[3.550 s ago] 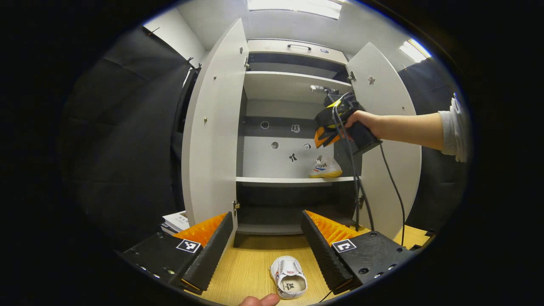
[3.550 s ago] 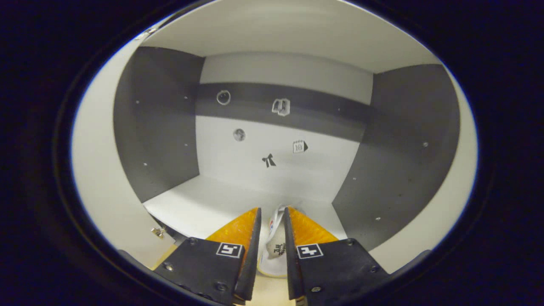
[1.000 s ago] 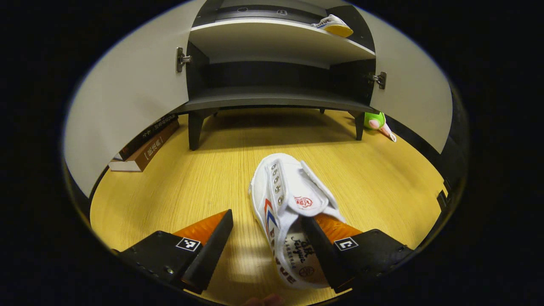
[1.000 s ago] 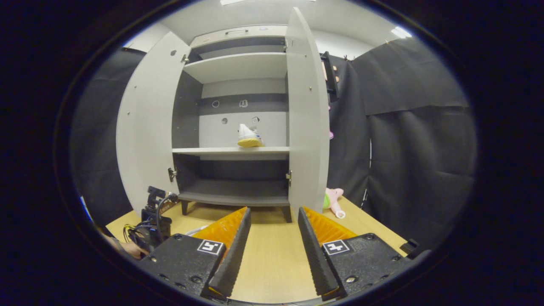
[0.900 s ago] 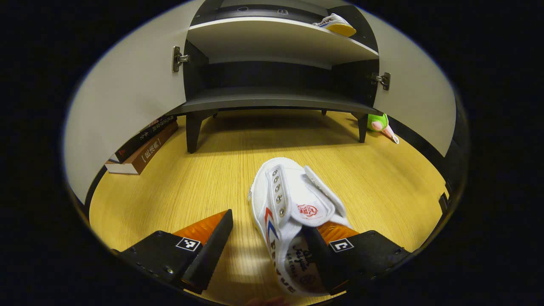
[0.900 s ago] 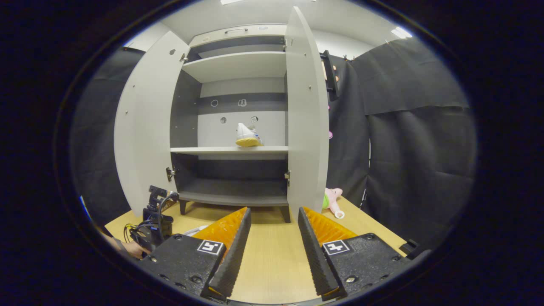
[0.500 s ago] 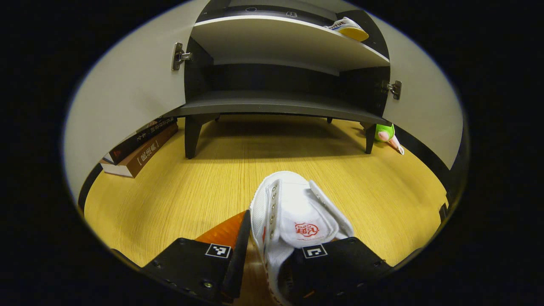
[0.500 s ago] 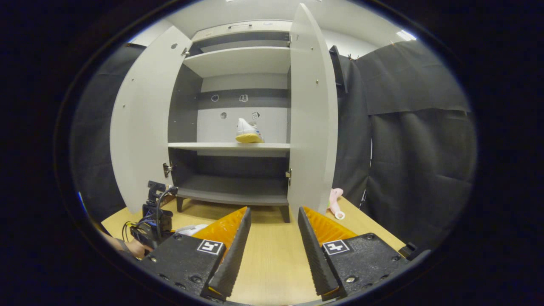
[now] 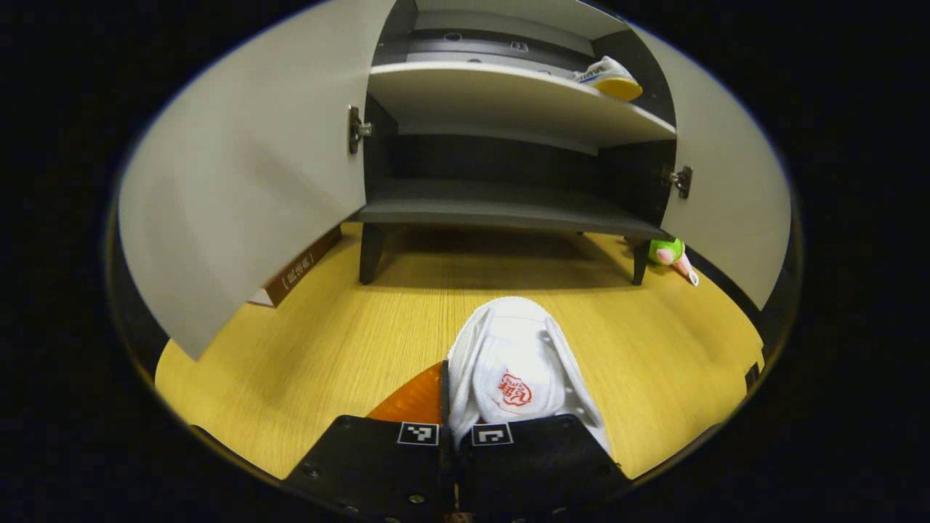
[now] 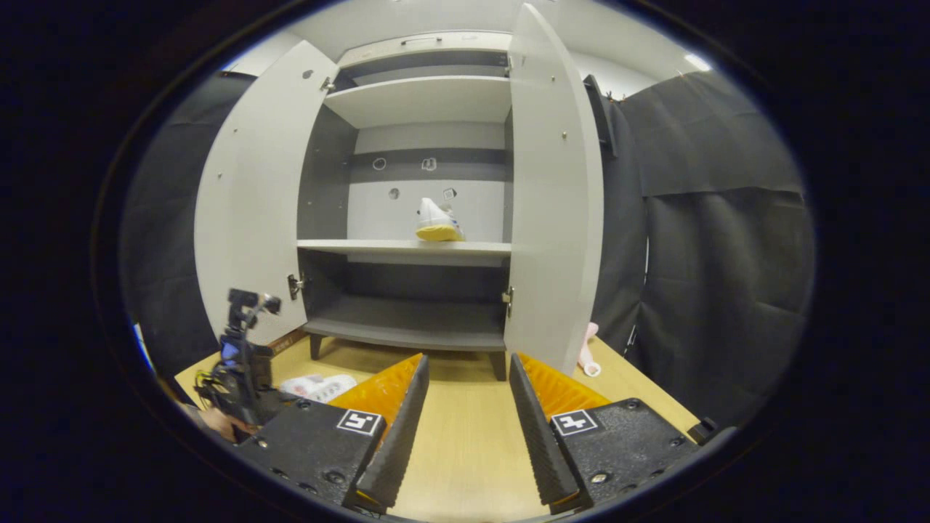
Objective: Grab one shoe with the right hand and put it into the shoe cabinet, grab the other shoe with the left hand and put it into the shoe cabinet; then close the right door with the right hand and the left door with the left hand.
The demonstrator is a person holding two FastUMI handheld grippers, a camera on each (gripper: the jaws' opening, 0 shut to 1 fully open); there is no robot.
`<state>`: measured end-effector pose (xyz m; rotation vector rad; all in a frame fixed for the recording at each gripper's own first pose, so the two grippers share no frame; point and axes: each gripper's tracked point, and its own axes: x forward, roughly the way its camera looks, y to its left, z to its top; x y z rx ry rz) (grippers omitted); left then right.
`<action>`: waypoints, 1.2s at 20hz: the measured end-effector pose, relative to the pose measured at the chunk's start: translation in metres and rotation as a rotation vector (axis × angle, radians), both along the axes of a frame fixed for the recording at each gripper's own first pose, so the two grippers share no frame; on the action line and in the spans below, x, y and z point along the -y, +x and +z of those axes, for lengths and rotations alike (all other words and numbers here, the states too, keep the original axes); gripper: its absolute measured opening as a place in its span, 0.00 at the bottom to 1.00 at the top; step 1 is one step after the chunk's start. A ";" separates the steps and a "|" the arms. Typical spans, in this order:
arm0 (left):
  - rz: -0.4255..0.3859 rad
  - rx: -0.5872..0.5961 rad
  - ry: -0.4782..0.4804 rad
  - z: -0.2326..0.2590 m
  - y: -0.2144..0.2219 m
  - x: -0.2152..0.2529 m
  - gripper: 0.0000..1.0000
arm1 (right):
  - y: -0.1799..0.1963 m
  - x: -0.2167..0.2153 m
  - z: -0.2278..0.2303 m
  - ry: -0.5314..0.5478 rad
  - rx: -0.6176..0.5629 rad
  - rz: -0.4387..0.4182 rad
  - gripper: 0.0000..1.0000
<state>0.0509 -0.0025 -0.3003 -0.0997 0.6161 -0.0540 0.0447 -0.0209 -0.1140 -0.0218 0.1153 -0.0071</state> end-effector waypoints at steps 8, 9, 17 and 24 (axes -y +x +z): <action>-0.002 0.226 0.014 0.207 0.022 0.002 0.02 | 0.006 -0.027 0.002 0.015 0.004 0.082 0.71; -0.001 0.253 -0.012 0.229 0.038 0.005 0.02 | 0.005 -0.030 0.003 0.013 0.008 0.092 0.71; 0.048 0.216 -0.037 0.297 0.210 0.001 0.02 | 0.001 -0.029 0.010 0.011 0.024 0.085 0.71; 0.119 0.030 0.035 0.254 0.320 0.004 0.02 | -0.001 -0.008 0.005 0.039 0.010 0.018 0.71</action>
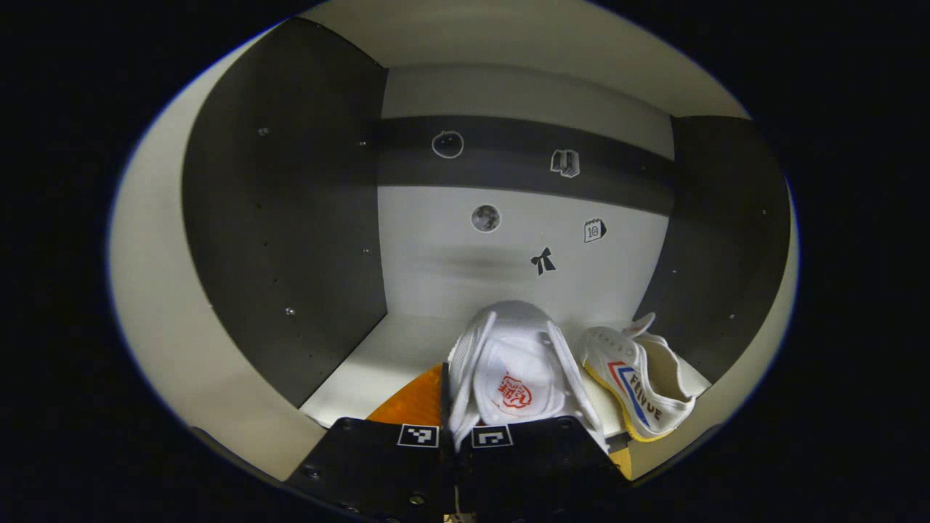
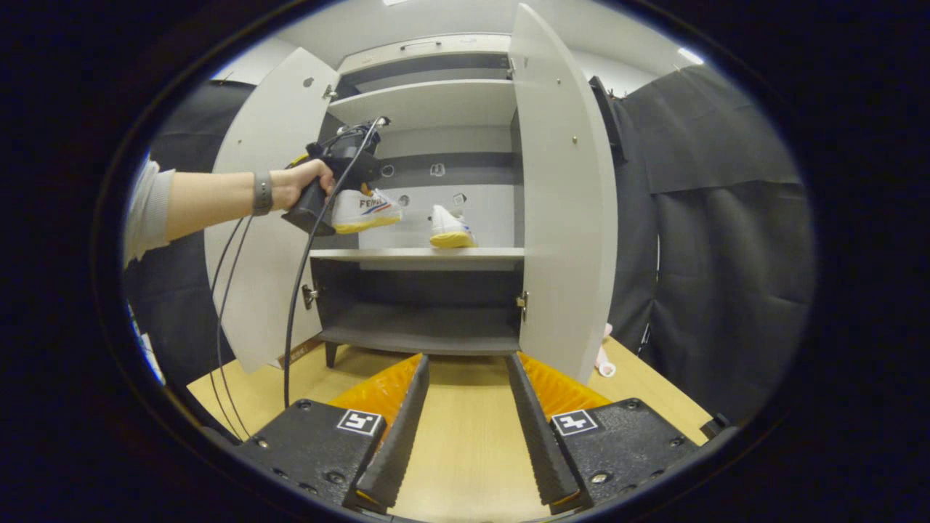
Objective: Grab one shoe with the right hand and put it into the shoe cabinet, grab the other shoe with the left hand and put it into the shoe cabinet; then close the right door with the right hand and the left door with the left hand.
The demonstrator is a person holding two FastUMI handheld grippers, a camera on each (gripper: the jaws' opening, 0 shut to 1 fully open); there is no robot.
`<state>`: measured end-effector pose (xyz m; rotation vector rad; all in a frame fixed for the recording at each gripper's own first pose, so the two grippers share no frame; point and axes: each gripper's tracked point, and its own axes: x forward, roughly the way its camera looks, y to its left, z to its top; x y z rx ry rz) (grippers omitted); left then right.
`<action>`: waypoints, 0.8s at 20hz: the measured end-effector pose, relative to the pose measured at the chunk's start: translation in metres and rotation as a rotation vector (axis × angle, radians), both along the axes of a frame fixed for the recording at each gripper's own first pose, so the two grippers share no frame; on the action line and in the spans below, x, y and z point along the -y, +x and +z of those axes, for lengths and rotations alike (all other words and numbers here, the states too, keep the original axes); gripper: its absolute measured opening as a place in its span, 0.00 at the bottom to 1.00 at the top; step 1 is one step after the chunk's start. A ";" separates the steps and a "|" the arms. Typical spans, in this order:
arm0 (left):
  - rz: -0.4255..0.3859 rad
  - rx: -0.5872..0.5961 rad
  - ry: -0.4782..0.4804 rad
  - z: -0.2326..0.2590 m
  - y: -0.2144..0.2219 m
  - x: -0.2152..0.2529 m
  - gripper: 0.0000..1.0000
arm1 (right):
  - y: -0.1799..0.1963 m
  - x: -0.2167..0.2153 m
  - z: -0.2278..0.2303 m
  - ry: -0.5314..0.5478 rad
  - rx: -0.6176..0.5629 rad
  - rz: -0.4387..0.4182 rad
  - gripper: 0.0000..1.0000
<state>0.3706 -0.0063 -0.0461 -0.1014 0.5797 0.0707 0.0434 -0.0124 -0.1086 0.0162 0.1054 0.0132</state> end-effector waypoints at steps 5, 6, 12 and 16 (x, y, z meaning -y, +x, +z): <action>0.021 -0.125 0.015 -0.045 0.024 -0.006 0.02 | 0.005 0.017 0.003 0.010 0.006 -0.048 0.70; 0.026 -0.144 0.017 -0.050 0.025 -0.006 0.02 | 0.006 0.019 0.001 0.013 0.002 -0.054 0.71; 0.015 -0.207 -0.066 -0.061 0.031 0.004 0.10 | 0.016 0.023 -0.007 0.037 -0.024 -0.063 0.71; -0.008 -0.201 -0.086 -0.056 0.029 0.004 0.53 | 0.019 0.022 -0.008 0.035 -0.025 -0.057 0.71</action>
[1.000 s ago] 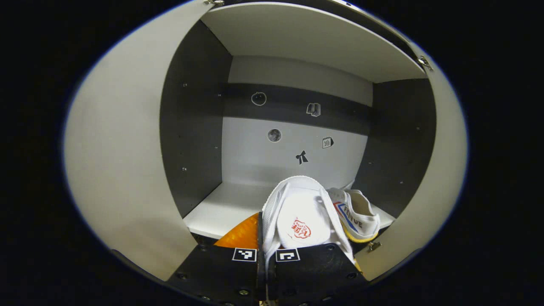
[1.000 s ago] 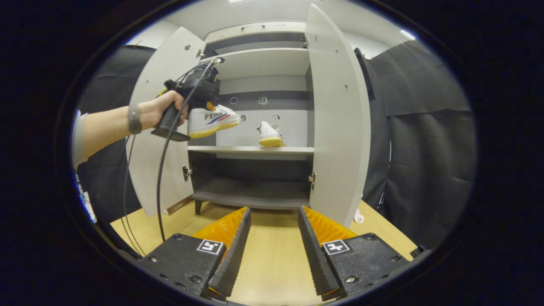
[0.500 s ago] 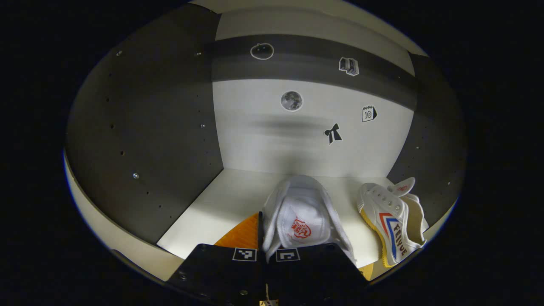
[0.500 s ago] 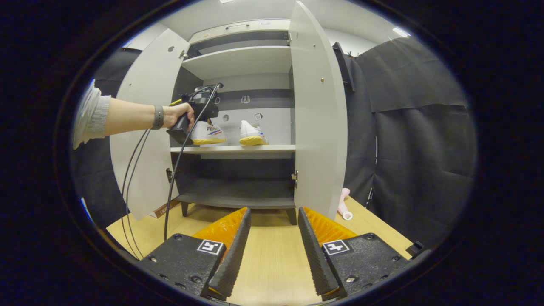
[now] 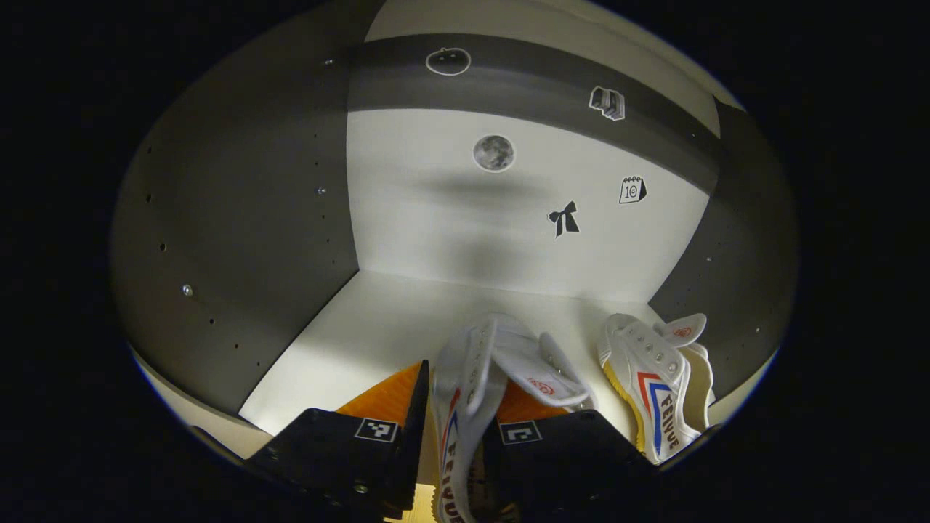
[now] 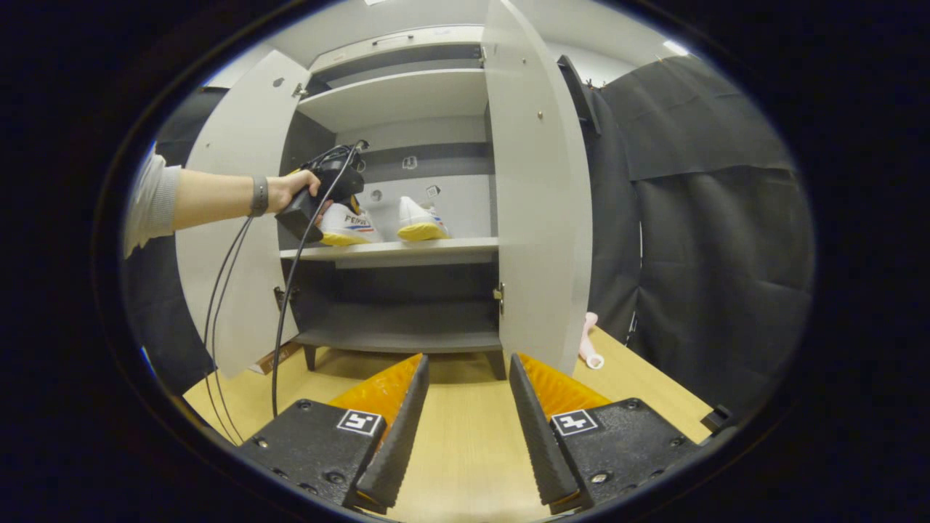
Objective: Grab one shoe with the right hand and put it into the shoe cabinet, grab the other shoe with the left hand and put it into the shoe cabinet; then close the right door with the right hand and the left door with the left hand.
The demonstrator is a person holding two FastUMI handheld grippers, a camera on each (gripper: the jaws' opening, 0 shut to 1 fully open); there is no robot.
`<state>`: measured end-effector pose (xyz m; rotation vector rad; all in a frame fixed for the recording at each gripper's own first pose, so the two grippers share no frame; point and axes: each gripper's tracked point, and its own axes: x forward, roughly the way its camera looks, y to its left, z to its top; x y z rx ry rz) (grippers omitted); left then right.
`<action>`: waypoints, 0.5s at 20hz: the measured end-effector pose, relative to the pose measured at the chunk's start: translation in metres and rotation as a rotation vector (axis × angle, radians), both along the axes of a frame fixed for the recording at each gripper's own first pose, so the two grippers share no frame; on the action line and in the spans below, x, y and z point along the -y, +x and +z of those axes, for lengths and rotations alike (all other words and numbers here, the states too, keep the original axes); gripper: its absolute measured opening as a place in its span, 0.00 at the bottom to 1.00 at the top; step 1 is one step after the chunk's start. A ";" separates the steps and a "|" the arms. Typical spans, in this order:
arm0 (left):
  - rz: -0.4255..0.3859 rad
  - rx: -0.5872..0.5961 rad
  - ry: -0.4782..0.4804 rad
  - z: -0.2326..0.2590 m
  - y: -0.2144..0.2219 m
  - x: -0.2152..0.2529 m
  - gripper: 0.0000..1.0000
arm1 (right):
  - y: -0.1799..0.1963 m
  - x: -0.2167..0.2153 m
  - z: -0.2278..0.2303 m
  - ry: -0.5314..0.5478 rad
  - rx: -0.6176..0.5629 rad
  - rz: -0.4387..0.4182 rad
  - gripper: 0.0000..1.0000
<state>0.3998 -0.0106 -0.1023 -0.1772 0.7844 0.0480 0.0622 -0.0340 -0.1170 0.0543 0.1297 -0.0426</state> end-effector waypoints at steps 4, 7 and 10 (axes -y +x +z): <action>-0.005 0.008 0.008 0.011 -0.010 -0.007 0.45 | 0.002 -0.003 -0.001 -0.011 -0.002 0.010 0.71; -0.046 0.038 0.035 0.023 -0.019 -0.008 0.51 | 0.004 -0.008 -0.003 -0.013 -0.007 0.027 0.71; -0.083 0.085 0.055 0.042 -0.033 -0.006 0.51 | 0.004 -0.015 -0.002 -0.022 -0.005 0.047 0.71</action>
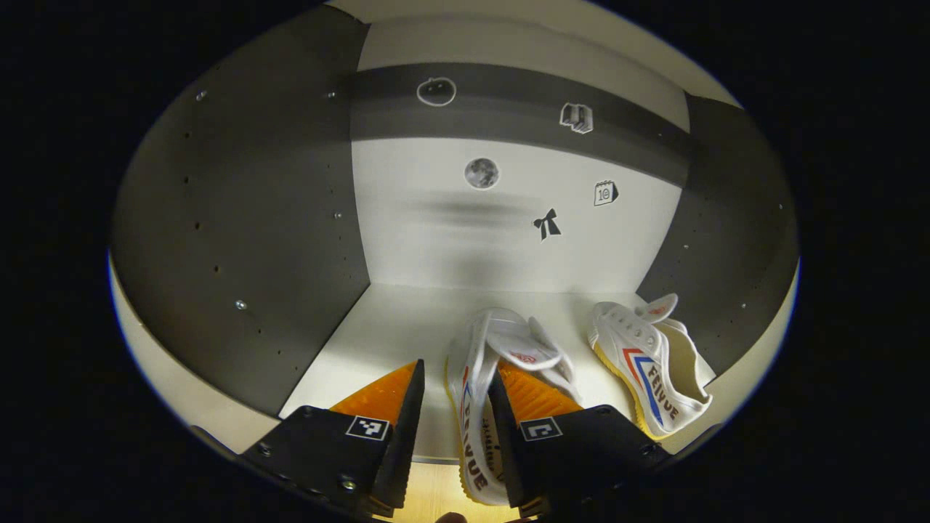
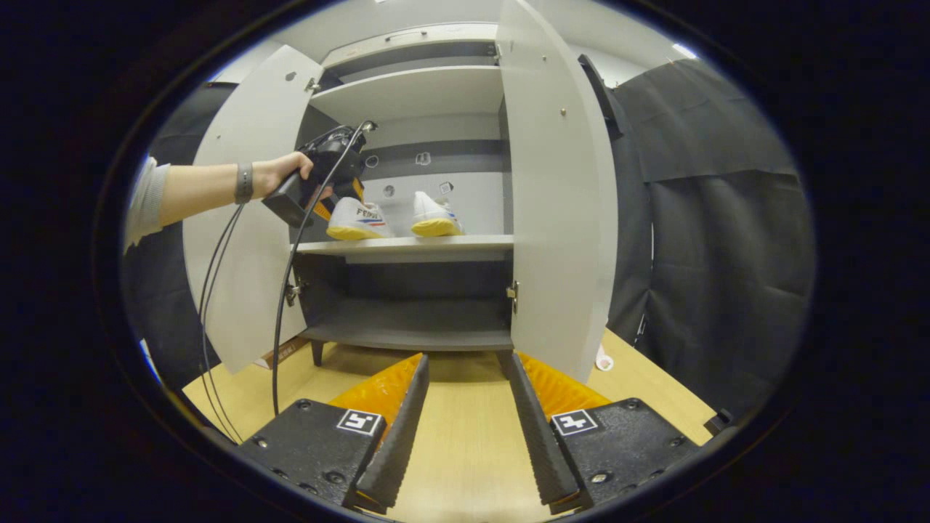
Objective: Grab one shoe with the right hand and put it into the shoe cabinet, grab the other shoe with the left hand and put it into the shoe cabinet; then close the right door with the right hand and the left door with the left hand.
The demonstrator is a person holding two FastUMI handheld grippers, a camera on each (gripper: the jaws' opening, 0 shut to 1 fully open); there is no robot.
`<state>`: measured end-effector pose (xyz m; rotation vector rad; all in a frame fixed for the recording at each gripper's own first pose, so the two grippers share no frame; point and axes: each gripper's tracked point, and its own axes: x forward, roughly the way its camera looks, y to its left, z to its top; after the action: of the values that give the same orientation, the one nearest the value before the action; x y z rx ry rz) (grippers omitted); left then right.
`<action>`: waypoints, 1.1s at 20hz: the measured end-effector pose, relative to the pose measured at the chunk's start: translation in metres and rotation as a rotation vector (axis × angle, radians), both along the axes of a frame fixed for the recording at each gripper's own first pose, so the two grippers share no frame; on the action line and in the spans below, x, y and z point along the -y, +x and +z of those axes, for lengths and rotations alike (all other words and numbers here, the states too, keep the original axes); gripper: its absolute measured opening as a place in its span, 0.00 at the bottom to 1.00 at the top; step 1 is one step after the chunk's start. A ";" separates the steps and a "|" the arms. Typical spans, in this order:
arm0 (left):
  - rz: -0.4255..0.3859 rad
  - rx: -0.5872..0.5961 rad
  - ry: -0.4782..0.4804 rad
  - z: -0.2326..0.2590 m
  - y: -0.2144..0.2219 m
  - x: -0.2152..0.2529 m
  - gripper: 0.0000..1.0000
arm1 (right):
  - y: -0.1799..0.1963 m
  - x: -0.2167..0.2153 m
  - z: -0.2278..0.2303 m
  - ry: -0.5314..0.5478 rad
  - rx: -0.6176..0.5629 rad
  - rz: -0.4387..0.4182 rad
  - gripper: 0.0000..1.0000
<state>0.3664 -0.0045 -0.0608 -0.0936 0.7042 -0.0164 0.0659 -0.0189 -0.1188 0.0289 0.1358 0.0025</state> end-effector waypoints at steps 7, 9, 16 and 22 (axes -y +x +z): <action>-0.083 0.243 -0.036 0.077 -0.068 0.011 0.48 | -0.007 -0.010 0.003 -0.012 0.010 0.031 0.70; -0.103 0.315 -0.048 0.090 -0.101 0.015 0.47 | -0.009 -0.011 0.004 -0.013 0.013 0.038 0.71; -0.068 0.542 -0.005 0.084 -0.229 0.009 0.49 | -0.025 -0.013 0.003 -0.021 0.010 0.054 0.71; -0.019 0.608 -0.003 0.053 -0.328 0.013 0.67 | -0.043 -0.016 0.006 -0.041 0.014 0.069 0.70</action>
<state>0.0385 -0.0171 -0.0076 -0.0792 0.0976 -0.0610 0.0233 -0.0031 -0.1128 -0.0170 0.1232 0.0687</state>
